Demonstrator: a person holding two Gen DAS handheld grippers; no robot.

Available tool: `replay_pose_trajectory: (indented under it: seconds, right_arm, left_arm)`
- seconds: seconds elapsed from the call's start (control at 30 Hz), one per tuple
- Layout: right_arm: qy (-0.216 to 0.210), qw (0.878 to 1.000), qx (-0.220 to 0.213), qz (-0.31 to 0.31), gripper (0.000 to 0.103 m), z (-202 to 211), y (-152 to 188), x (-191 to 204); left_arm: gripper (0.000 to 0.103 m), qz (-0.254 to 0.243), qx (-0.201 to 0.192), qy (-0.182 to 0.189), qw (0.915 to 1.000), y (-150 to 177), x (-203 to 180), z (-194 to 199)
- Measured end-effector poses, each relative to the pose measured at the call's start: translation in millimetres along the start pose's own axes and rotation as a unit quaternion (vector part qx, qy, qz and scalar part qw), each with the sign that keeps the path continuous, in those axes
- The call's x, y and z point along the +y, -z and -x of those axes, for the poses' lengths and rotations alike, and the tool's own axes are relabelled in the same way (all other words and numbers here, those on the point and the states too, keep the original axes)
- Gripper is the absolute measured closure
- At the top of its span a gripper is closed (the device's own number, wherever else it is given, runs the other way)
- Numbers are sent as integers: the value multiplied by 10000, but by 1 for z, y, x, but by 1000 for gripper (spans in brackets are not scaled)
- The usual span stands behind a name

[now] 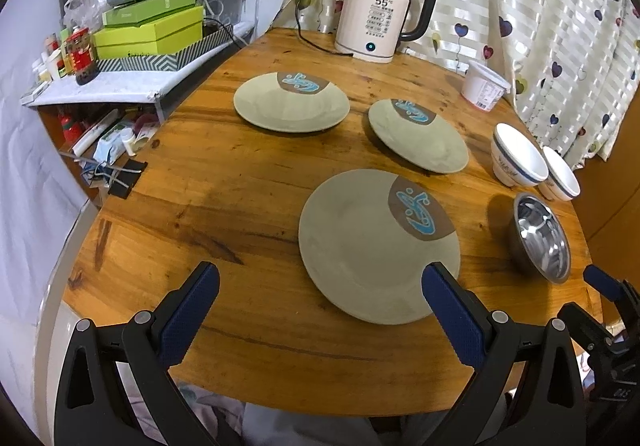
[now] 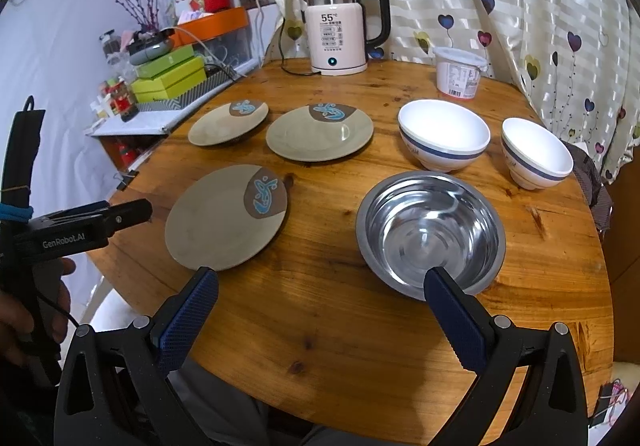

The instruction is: Organize plates and bowls

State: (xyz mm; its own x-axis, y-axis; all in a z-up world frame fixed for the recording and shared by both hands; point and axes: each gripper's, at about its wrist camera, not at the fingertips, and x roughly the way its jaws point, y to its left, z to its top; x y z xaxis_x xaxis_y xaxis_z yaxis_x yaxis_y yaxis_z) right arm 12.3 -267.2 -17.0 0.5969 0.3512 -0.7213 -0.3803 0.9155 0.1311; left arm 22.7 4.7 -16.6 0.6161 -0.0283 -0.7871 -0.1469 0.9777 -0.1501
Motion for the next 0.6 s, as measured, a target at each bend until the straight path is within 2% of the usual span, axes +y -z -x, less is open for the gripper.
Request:
replay_pose_trajectory:
  seconds: [0.6]
  right_arm:
    - [-4, 10000, 28, -59, 0, 1, 4, -3]
  left_arm:
    - [5, 5, 27, 219, 9998, -1, -6, 3]
